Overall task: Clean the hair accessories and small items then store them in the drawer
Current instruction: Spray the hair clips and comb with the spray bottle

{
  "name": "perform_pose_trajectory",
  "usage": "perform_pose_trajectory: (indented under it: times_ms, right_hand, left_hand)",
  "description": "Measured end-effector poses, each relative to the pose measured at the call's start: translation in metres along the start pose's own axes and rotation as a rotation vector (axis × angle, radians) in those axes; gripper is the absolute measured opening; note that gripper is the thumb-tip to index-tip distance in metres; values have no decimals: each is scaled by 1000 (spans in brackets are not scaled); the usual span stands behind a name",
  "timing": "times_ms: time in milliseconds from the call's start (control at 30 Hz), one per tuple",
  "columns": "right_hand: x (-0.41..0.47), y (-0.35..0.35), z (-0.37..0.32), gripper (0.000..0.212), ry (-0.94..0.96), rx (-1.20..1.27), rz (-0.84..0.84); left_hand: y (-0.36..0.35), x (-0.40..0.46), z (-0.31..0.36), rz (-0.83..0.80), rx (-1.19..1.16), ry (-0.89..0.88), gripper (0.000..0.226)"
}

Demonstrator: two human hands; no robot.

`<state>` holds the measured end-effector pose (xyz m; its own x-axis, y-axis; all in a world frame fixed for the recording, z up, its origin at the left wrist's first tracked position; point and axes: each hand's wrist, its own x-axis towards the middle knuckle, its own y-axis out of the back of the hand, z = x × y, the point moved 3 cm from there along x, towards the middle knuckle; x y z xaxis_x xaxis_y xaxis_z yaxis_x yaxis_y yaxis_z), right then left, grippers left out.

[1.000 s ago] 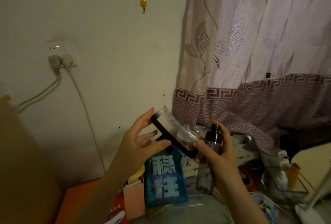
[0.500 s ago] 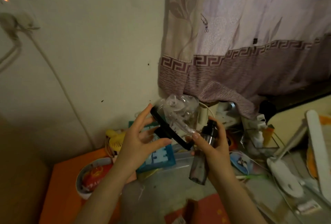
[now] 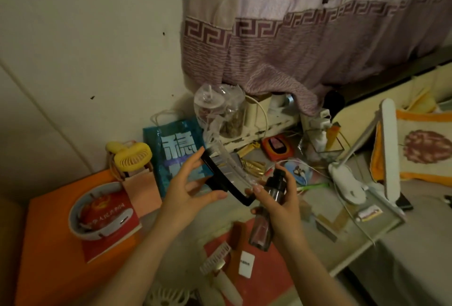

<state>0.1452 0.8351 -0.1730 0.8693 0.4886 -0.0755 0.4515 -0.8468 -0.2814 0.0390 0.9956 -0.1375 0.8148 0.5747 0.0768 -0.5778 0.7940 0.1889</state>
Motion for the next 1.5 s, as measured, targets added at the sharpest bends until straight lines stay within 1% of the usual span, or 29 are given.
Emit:
perform_pose_trajectory:
  times_ms: [100, 200, 367, 433, 533, 600, 700, 800, 900, 967, 1067, 1167, 1200, 1267, 1300, 1400, 1500]
  right_hand:
    - [-1, 16, 8, 59, -7, -48, 27]
    - [5, 35, 14, 56, -11, -100, 29]
    - [31, 79, 29, 55, -49, -140, 42]
    - [46, 102, 35, 57, -86, -149, 48]
    - [71, 143, 43, 58, -154, -194, 26]
    - [88, 171, 50, 58, -207, -228, 10]
    - [111, 211, 63, 55, -247, -292, -12]
    - [129, 241, 76, 51, -308, -329, -50]
    - [144, 262, 90, 50, -335, -384, -82]
    - [151, 275, 99, 50, -342, -425, -94]
    - [159, 293, 113, 50, -364, -470, -73]
    - [167, 311, 125, 52, -331, -539, -51]
    - [167, 315, 129, 53, -338, -549, -33]
    - [166, 327, 138, 55, -365, -560, 6]
    - [166, 331, 139, 58, -368, -570, 18]
    - [164, 339, 146, 59, -341, -629, 17]
    - [163, 340, 149, 59, -327, -667, 19]
  left_hand:
    - [-15, 0, -13, -22, 2, 23, 98]
    - [-35, 5, -24, -23, 3, 59, 99]
    - [-80, 21, -43, -12, 16, 143, 89]
    - [-103, 30, -57, 6, 10, 189, 91]
    - [-146, 43, -75, 21, -7, 282, 86]
    - [-174, 51, -87, -5, -20, 345, 83]
    - [-212, 61, -112, 13, 12, 379, 83]
    - [-244, 65, -137, 48, -8, 480, 81]
    - [-268, 67, -154, 48, 33, 563, 73]
    - [-281, 70, -163, 47, 87, 567, 77]
    - [-298, 78, -170, 38, 104, 587, 78]
    - [-312, 82, -191, -26, 119, 618, 87]
    - [-318, 83, -197, -43, 101, 640, 90]
    - [-332, 84, -208, -90, 88, 675, 111]
    - [-338, 83, -213, -91, 57, 682, 111]
    - [-345, 81, -223, -48, -17, 680, 89]
    - [-346, 75, -235, -45, -25, 676, 86]
